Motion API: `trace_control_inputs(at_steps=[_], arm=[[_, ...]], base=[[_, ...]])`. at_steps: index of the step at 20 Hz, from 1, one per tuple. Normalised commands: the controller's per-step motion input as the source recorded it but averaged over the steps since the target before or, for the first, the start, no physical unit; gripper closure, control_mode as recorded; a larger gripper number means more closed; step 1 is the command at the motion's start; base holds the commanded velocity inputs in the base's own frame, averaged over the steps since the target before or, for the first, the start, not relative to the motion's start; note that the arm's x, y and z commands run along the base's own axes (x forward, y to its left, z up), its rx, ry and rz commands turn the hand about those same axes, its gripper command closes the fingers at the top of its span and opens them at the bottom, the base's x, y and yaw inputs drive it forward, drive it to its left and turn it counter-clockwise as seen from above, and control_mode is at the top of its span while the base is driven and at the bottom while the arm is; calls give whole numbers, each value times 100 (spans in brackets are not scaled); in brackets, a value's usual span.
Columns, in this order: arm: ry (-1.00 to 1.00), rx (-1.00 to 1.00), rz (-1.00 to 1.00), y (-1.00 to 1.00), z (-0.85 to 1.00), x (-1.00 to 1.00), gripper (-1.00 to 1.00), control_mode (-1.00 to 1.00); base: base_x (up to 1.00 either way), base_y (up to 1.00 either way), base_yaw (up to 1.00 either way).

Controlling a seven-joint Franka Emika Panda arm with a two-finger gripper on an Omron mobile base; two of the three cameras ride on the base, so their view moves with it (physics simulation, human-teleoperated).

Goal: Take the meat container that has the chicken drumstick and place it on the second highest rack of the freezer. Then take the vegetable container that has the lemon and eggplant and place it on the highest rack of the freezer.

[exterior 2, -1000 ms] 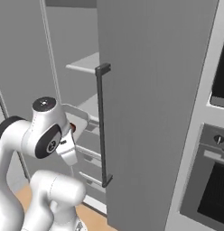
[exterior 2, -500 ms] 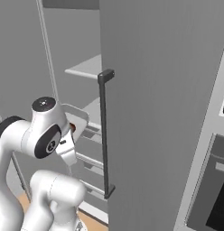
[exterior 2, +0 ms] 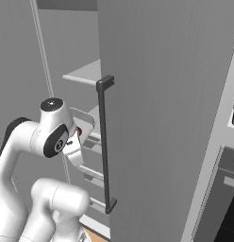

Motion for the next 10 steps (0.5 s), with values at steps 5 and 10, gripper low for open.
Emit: trace_control_inputs(at_steps=[5, 10], arm=[[3, -1, -10, 5, -24, 94, 100, -100], [2, -3, -8, 6, -12, 84, 100, -100]], base=[[0, 0, 0], [0, 0, 0]])
